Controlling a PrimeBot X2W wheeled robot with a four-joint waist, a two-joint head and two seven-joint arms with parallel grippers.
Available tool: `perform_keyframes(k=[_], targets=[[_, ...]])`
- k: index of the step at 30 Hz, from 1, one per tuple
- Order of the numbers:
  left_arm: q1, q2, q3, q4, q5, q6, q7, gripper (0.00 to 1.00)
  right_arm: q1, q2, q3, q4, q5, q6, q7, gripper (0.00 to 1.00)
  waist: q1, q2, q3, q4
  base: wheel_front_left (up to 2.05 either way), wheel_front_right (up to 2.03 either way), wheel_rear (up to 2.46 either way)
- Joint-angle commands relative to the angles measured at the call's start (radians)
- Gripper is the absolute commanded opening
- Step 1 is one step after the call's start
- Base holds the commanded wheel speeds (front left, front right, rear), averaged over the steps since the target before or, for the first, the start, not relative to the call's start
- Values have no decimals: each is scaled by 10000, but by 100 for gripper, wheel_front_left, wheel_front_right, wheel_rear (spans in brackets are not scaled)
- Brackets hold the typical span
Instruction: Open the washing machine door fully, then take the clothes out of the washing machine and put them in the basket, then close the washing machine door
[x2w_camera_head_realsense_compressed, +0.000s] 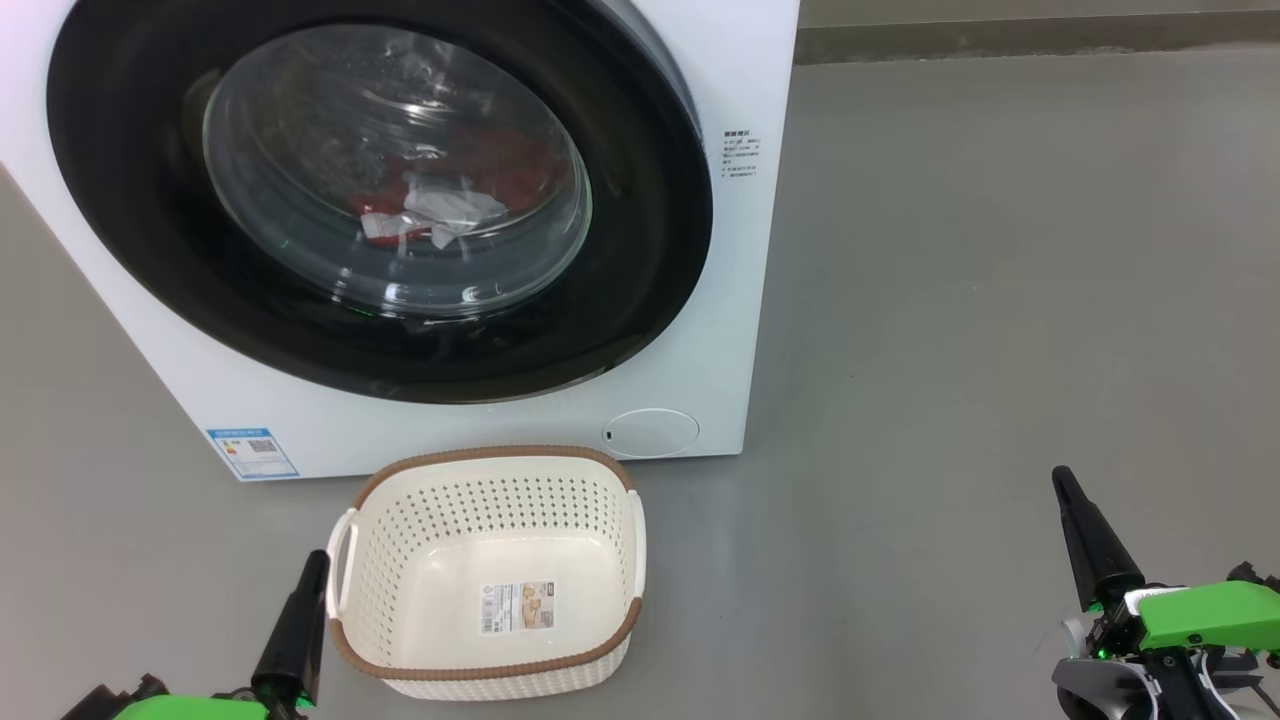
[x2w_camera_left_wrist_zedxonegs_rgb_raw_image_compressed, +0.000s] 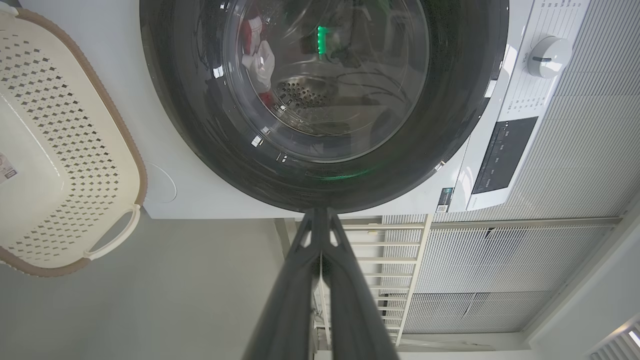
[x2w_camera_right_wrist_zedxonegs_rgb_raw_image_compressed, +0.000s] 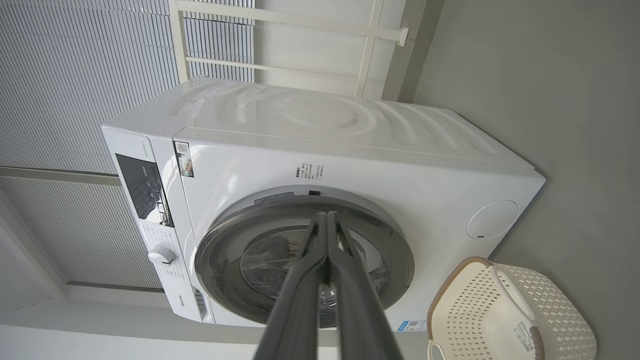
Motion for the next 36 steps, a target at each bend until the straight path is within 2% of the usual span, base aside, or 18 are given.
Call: perform_keyframes(k=[1, 20, 21, 28, 36], targets=[[-418, 108, 339, -204, 114, -73, 32, 0, -431, -118, 190, -295, -1, -6, 60, 0, 0, 0, 0, 0, 0, 0, 0], [-418, 108, 339, -204, 113, -73, 32, 0, -431, -118, 190, -295, -1, -6, 60, 0, 0, 0, 0, 0, 0, 0, 0], [-2, 0, 1, -1, 1, 0, -3, 100, -1, -1, 0, -1, -1, 0, -1, 100, 0, 0, 0, 0, 0, 0, 0], [450, -211, -108, 694, -5, 10, -3, 100, 519, 270, 90, 749, -1, 2, -14, 100, 0, 0, 0, 0, 0, 0, 0], [367, -202, -219, 607, 74, 4, -219, 100, 486, 218, 165, 658, -133, 1, -203, 100, 21, 0, -22, -3, 0, 0, 0]])
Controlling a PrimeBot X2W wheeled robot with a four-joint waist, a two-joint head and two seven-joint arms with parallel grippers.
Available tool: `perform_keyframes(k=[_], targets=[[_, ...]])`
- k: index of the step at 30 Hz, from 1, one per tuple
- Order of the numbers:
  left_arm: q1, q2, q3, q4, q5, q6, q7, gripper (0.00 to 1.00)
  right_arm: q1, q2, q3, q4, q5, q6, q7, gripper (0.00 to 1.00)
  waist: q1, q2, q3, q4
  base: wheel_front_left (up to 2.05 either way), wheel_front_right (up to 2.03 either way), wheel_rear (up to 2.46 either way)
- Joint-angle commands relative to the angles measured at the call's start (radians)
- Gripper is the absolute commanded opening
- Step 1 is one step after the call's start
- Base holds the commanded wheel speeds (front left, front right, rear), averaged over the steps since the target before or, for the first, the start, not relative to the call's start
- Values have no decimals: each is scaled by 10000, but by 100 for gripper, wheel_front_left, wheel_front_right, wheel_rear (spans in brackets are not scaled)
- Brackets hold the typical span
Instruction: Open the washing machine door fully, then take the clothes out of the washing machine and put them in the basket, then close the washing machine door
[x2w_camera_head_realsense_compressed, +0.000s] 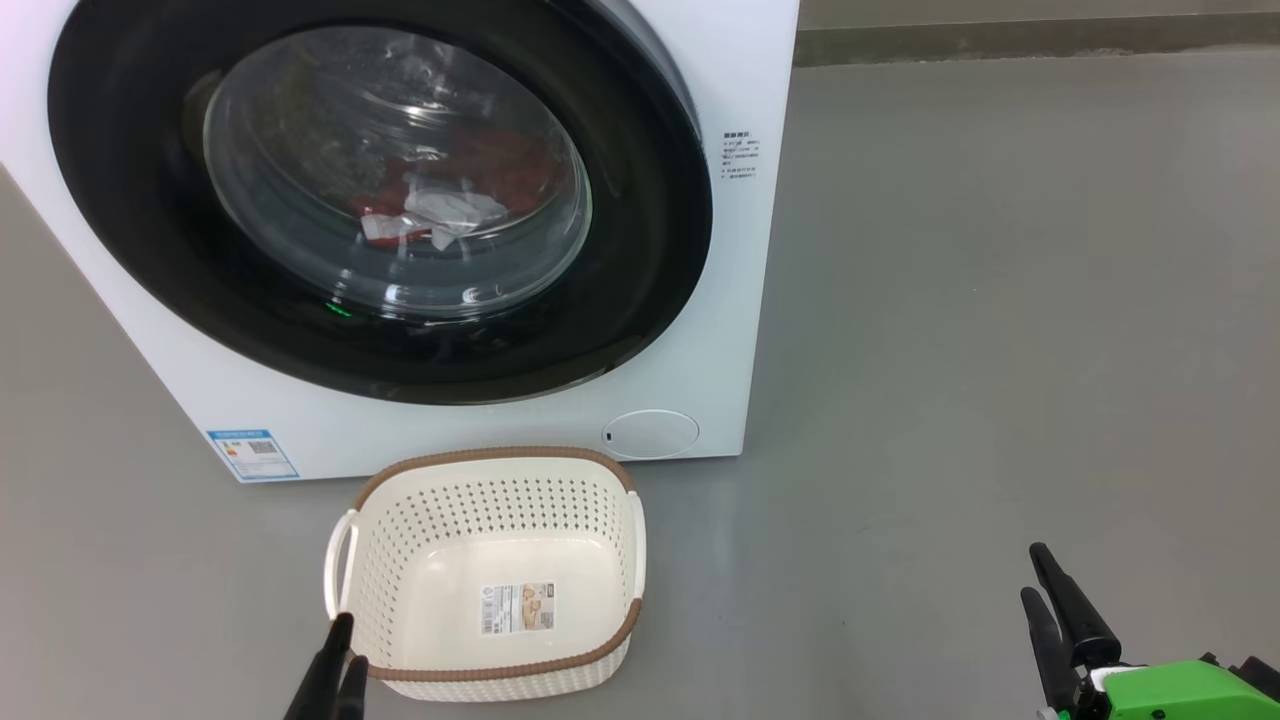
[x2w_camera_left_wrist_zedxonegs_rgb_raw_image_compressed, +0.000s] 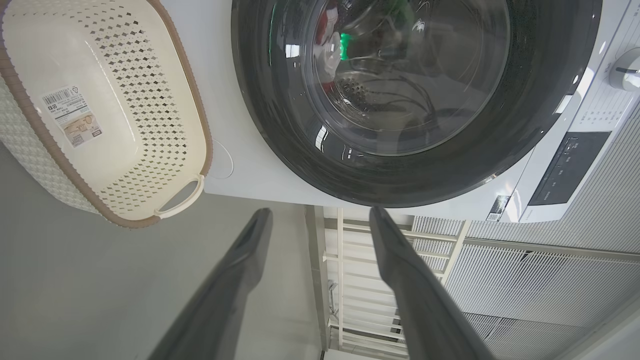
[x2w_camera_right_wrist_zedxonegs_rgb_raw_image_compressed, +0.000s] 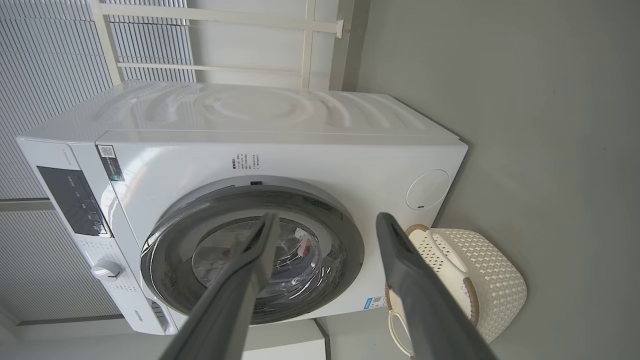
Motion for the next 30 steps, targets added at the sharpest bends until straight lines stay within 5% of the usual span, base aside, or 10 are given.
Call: perform_keyframes(k=[1, 15, 30], targets=[[-328, 90, -13, -305, 88, -6, -84, 100, -323, -158, 27, -304, -80, -1, -77, 100, 11, -1, 1, 0, 0, 0, 0], [-531, 206, -205, -648, 782, -15, -512, 100, -471, -394, 263, -424, -706, -1, -522, 100, -3, -1, 29, -4, 0, 0, 0], [-687, 179, -199, -1355, 3765, -26, -988, 100, -646, -499, 318, -814, -3608, -2, -998, 100, -4, -1, 7, -10, 0, 0, 0]])
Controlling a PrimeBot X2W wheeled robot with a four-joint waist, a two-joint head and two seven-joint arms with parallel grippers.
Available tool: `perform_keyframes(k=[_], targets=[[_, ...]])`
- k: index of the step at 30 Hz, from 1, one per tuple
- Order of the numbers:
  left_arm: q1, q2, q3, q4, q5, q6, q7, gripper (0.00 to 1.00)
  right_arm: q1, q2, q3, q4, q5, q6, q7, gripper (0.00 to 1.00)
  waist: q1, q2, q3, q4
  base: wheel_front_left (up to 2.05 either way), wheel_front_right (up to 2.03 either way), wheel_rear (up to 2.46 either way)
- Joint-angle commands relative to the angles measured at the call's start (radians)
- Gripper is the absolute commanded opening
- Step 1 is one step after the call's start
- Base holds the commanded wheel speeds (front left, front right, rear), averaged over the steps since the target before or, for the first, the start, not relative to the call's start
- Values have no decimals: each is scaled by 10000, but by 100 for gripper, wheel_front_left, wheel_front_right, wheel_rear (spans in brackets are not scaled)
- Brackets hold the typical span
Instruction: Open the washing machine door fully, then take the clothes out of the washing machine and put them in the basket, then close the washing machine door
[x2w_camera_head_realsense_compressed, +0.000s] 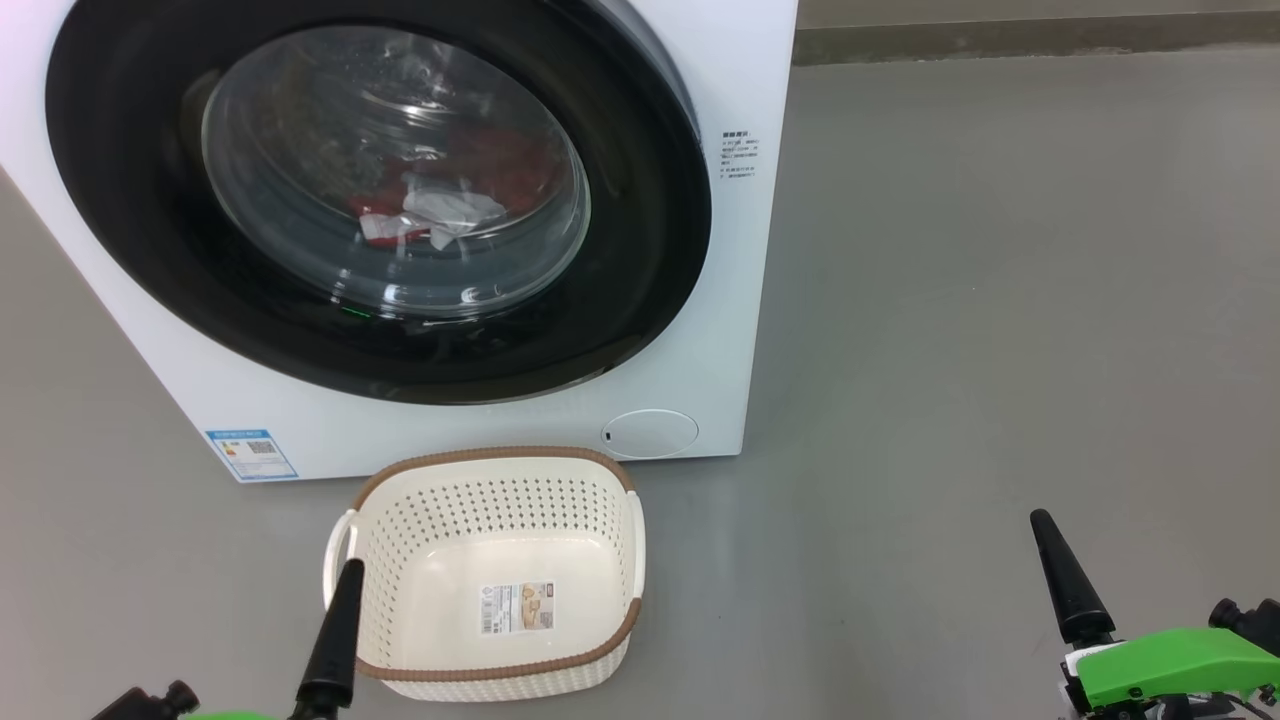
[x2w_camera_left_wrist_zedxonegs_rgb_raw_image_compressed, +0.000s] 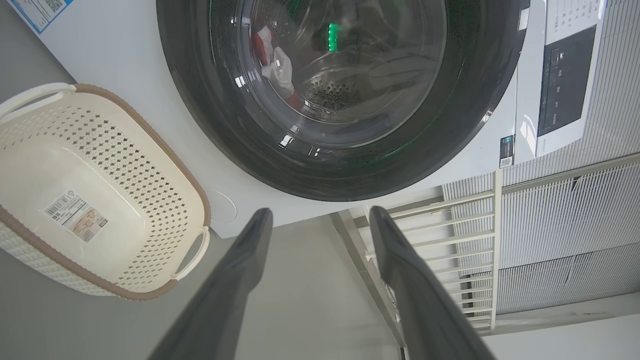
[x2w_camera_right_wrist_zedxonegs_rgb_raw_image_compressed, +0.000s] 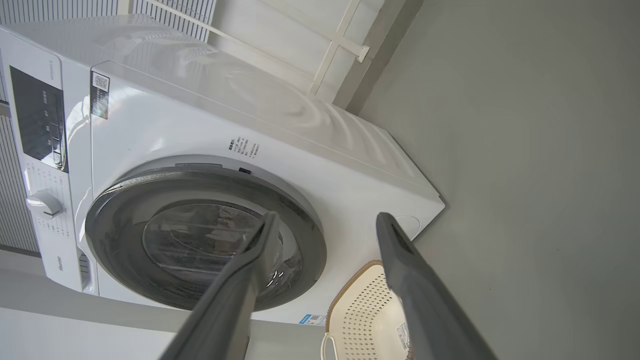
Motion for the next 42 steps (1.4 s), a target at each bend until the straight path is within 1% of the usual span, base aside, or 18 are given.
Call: perform_keyframes(k=[1, 2, 11, 22, 42], targets=[[-426, 117, 63, -397, 603, -26, -137, 100, -442, -176, 47, -347, -563, -2, -176, 100, -1, 0, -9, 4, 0, 0, 0], [-426, 117, 63, -397, 603, -26, -137, 100, -442, -176, 47, -347, -563, -2, -176, 100, -1, 0, -9, 4, 0, 0, 0], [-398, 138, -114, -644, 2522, 42, -405, 100, -397, -201, 199, -581, -2495, -3, -441, 100, -1, 0, -73, 9, 0, 0, 0], [-329, 280, -443, -890, 4473, 309, -732, 100, -303, -201, 419, -656, -4481, -4, -764, 100, -1, 0, -166, 17, 0, 0, 0], [-369, 425, -855, -652, 6950, 814, -1325, 100, -318, -109, 548, -392, -7074, -5, -1352, 100, -1, 0, -246, 6, 0, 0, 0]])
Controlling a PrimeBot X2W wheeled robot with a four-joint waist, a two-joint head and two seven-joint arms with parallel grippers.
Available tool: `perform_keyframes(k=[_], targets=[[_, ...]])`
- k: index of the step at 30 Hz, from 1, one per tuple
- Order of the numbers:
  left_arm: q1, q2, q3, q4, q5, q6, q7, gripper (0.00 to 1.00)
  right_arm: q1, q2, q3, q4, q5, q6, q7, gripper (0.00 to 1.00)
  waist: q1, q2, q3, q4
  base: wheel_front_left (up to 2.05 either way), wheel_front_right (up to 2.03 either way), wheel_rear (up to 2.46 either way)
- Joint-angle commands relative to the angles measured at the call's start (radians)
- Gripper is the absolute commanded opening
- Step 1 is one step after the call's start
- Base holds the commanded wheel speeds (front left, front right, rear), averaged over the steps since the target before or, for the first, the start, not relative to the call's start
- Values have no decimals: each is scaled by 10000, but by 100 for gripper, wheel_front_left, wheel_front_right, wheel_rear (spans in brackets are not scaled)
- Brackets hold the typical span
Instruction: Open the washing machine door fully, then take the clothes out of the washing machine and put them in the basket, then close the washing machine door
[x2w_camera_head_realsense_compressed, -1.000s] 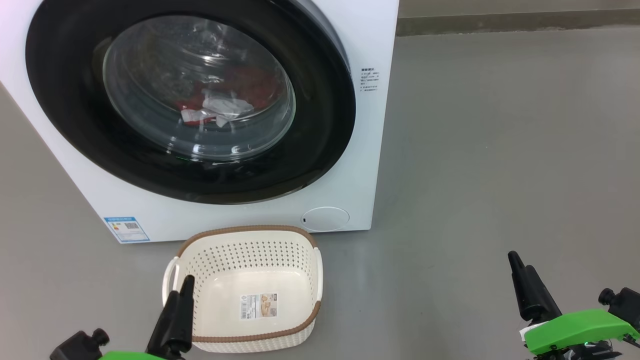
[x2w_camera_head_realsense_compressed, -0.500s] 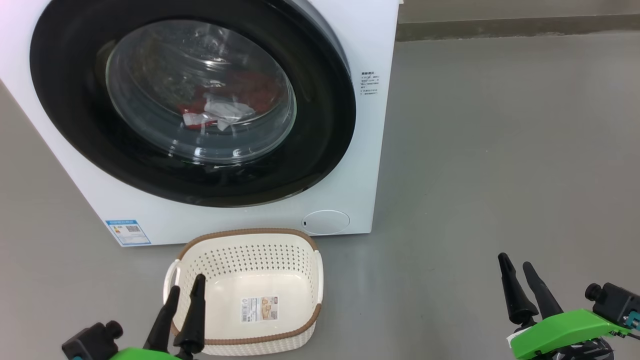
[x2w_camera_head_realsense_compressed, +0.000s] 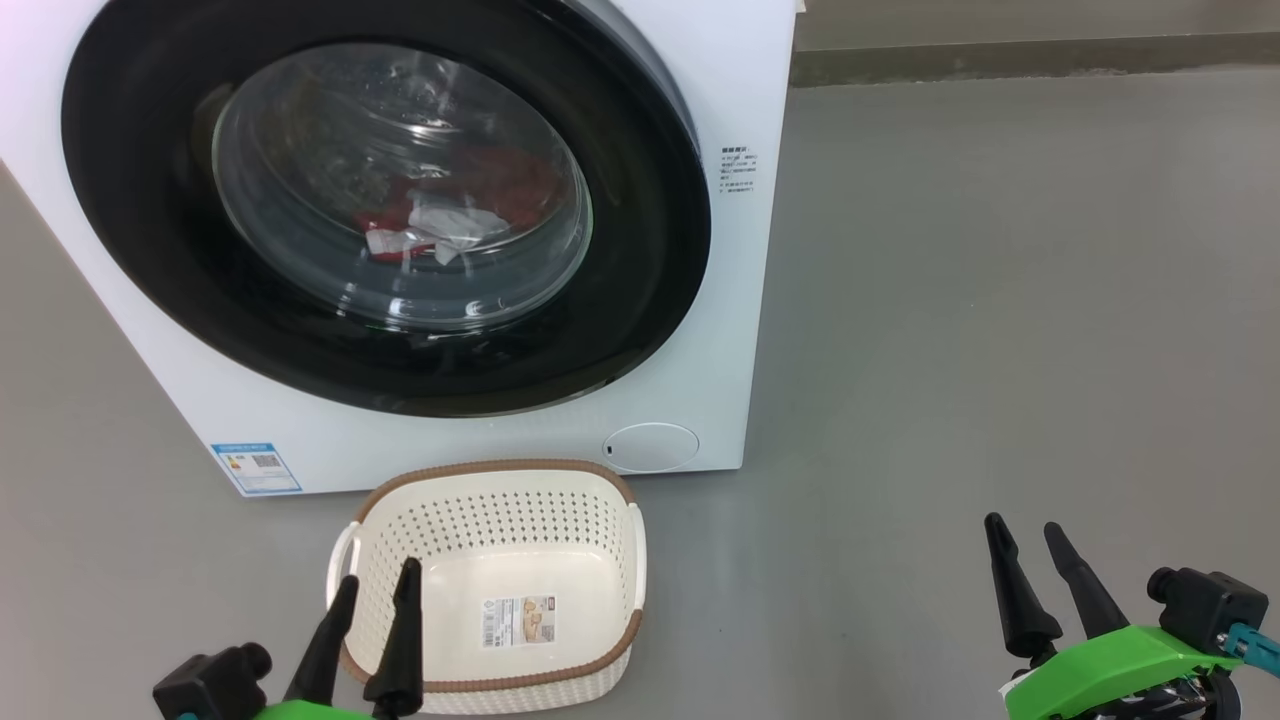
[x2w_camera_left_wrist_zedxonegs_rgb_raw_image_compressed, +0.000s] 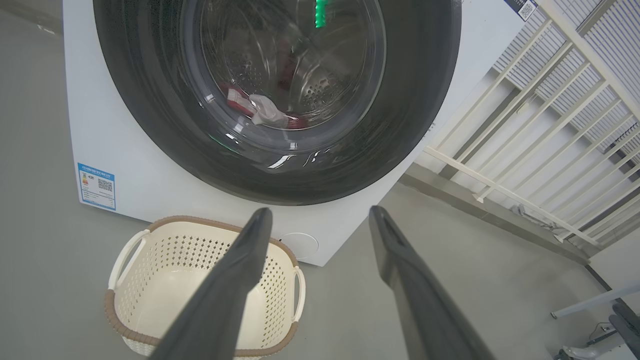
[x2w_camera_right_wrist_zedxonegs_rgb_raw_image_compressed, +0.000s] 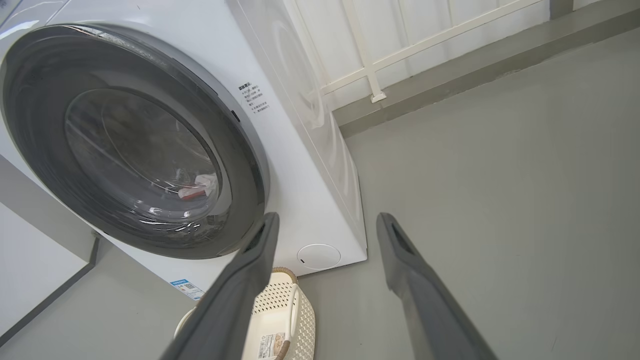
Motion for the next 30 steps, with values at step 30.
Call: perform_keyframes(k=[30], targets=[[-614, 149, -241, 423, 3322, 620, -989, 100, -366, -102, 324, 218, -3598, -6, -979, 100, -1, -1, -188, 18, 0, 0, 0]])
